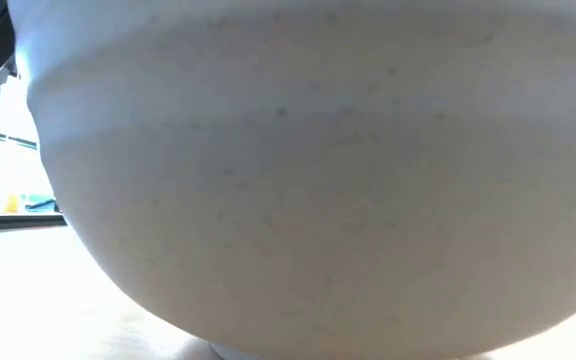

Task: Nest bowls inside each other
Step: Stack the light orange bowl on top of the light blue bowl

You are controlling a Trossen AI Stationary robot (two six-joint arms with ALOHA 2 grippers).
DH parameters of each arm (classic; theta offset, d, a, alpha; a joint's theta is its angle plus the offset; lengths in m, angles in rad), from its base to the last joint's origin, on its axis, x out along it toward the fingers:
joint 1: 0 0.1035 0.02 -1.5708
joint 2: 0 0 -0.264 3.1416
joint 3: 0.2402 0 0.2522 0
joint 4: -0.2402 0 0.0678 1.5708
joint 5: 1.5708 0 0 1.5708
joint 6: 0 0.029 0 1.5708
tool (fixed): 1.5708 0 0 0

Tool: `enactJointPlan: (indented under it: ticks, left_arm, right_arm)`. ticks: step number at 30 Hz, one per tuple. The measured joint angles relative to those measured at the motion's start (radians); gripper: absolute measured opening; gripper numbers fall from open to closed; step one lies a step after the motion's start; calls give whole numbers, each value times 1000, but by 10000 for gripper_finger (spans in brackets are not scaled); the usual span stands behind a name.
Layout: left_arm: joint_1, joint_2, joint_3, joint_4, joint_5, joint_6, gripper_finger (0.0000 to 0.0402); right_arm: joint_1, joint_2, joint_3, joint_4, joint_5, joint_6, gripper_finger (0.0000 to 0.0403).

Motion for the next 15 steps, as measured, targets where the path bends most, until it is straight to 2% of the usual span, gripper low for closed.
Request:
enactJointPlan:
  ticks: [15]
  left_arm:
    - [-5,33,1,-27,0,-16,0]
  right_arm:
    - [0,1,0,1,2,0,119]
